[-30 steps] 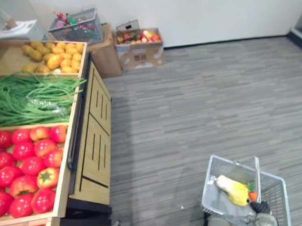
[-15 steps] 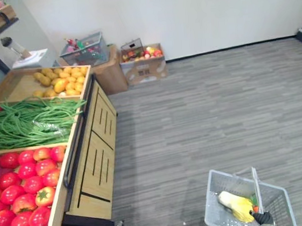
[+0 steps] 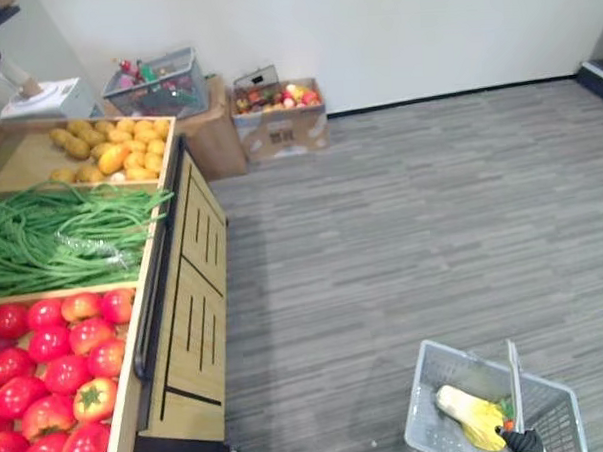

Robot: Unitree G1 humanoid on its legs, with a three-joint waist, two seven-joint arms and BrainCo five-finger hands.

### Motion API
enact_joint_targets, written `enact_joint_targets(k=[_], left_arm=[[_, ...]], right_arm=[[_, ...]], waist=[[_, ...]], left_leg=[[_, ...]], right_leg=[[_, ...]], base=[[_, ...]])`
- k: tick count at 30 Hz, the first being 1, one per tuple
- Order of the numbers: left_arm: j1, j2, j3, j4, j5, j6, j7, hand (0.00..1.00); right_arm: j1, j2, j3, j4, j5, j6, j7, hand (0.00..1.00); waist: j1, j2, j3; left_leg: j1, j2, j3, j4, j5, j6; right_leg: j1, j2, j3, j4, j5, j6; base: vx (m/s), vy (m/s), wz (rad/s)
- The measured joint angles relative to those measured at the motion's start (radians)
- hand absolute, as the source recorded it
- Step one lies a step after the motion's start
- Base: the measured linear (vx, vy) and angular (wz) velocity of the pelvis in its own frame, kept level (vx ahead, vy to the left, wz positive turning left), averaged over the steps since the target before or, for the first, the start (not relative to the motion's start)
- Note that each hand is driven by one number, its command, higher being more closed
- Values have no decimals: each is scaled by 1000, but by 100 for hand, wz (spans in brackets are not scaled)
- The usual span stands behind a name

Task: Pick vegetable in the basket

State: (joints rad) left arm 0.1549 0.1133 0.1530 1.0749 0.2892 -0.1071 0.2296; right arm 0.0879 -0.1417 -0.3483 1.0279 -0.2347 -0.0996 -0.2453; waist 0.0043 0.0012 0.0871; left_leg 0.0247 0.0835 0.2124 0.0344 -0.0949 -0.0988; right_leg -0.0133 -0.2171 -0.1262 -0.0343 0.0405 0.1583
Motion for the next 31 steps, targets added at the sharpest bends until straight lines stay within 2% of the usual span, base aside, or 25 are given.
enact_joint_targets(k=[5, 9, 10, 12, 13, 14, 20, 31], left_arm=[[-5, -2, 1, 2, -1, -1, 0, 0], [-5, -7, 21, 11, -12, 0, 0, 0], [-6, -10, 36, 22, -12, 1, 0, 0], [-2, -16, 57, 38, -45, 3, -1, 0], [-2, -18, 63, 39, -52, 3, -1, 0], [-1, -22, 82, 39, -65, 3, -4, 0], [1, -24, 90, 42, -128, 3, -18, 0], [-2, -24, 79, 80, -169, 2, -53, 0]], right_arm=[[-9, 2, -5, 9, 23, -3, 6, 100], [-8, 7, -69, 52, 93, -8, 12, 100], [-5, 13, -93, 61, 110, -8, 14, 100], [3, 24, -129, 84, 127, -9, 16, 100], [7, 28, -139, 90, 127, -8, 16, 100], [14, 40, -163, 90, 127, -8, 16, 100], [24, 48, -196, 118, 131, -7, 35, 100], [24, 51, -193, 149, 158, -7, 59, 100]], waist=[[1, 2, -2], [0, -4, -8], [-2, 2, -15], [-4, -19, -19], [-3, -11, -30], [-3, -17, -36], [-4, -30, -52], [-6, -29, -74]], left_leg=[[22, 14, 21, -15, 0, -1], [36, 14, 27, -28, 0, -1], [42, 13, 28, -31, 0, -1], [51, 14, 29, -34, -1, -2], [52, 14, 29, -34, -1, -2], [54, 14, 29, -35, -1, -2], [71, 12, 29, -48, 0, -2], [85, 10, 20, -70, 4, -4]], right_leg=[[1, 17, 11, -1, 0, 0], [5, 20, 14, -2, 0, 0], [9, 19, 14, -3, 0, 0], [19, 20, 13, -8, -1, -1], [20, 20, 13, -10, -1, -1], [21, 20, 13, -10, -1, -1], [32, 20, 11, -17, -2, -3], [53, 22, -8, -38, -3, -4]], base=[[38, -24, -12], [7, -8, -6], [8, -1, -4], [0, 0, 0], [0, 0, 0], [0, 0, 0], [-5, -1, 0], [6, -3, 2]])
